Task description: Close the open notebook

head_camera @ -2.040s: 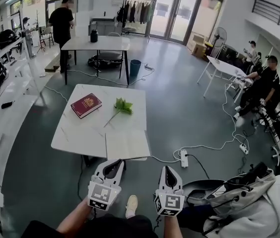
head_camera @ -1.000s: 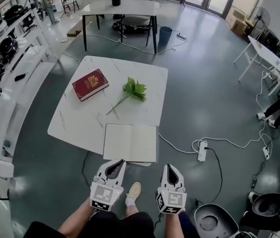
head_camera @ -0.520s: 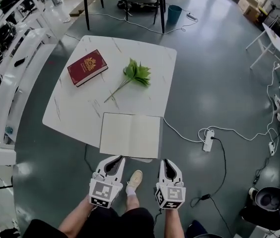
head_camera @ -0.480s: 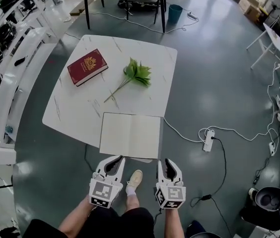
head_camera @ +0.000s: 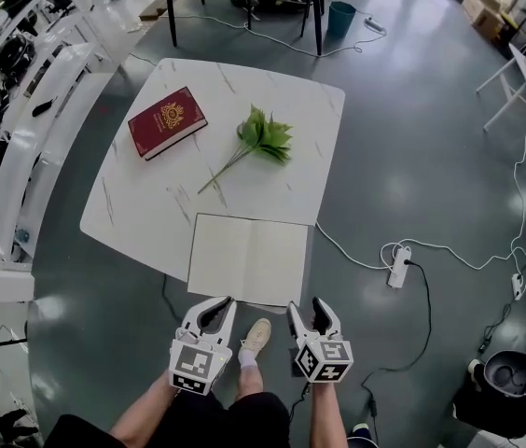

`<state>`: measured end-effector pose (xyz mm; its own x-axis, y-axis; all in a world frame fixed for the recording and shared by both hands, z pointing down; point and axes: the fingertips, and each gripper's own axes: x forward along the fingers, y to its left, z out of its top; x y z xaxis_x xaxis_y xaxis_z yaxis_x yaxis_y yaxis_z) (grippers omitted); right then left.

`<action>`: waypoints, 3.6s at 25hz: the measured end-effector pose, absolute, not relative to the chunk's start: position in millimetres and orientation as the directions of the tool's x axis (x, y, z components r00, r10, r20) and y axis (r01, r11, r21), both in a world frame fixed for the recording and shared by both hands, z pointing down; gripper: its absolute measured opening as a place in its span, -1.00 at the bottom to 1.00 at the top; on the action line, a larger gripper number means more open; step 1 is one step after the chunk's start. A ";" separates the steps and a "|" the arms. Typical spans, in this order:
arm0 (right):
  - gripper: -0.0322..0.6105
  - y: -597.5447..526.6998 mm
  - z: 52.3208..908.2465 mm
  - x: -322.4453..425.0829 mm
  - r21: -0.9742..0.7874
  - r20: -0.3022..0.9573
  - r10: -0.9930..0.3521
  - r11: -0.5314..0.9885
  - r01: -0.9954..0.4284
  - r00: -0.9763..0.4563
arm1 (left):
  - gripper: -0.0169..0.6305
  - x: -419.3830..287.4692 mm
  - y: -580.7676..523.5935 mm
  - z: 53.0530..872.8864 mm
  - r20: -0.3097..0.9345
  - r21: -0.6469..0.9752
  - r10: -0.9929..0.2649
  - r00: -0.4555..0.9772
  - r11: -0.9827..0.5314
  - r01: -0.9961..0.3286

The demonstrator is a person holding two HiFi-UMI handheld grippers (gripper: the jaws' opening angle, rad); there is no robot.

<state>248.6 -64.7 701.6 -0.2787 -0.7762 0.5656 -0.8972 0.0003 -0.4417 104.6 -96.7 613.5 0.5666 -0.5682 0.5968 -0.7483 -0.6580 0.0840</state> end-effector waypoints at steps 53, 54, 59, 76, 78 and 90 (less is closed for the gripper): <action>-0.70 -61.6 630.7 206.6 -0.362 0.537 -0.784 0.119 -0.925 -0.311 | -0.85 47.4 -80.4 521.2 0.477 0.008 -0.723 0.500 -0.565 -0.825; -0.71 -61.4 627.6 204.2 -0.357 0.534 -0.786 0.123 -0.926 -0.311 | -0.85 43.9 -79.4 518.5 0.473 0.005 -0.728 0.496 -0.561 -0.828; -0.77 -57.7 614.8 191.4 -0.331 0.532 -0.791 0.135 -0.934 -0.303 | -0.85 27.3 -71.7 507.7 0.459 0.001 -0.744 0.486 -0.546 -0.838; -0.82 -63.8 582.6 126.6 -0.266 0.497 -0.802 0.223 -0.938 -0.332 | -0.85 -37.1 -63.2 488.4 0.422 0.009 -0.788 0.449 -0.492 -0.871; -0.83 -65.3 581.6 118.8 -0.264 0.494 -0.801 0.234 -0.936 -0.339 | -0.85 -43.3 -63.5 488.9 0.421 0.010 -0.790 0.446 -0.487 -0.873; -0.83 -75.2 579.2 75.8 -0.260 0.496 -0.781 0.284 -0.923 -0.380 | -0.85 -82.7 -68.9 492.7 0.422 0.025 -0.806 0.416 -0.448 -0.894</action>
<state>75.8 -75.2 579.2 -0.3802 -0.7808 0.4958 -0.9228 0.2843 -0.2599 -82.7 -68.9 492.7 0.4159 -0.8055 0.4221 -0.8936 -0.4481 0.0252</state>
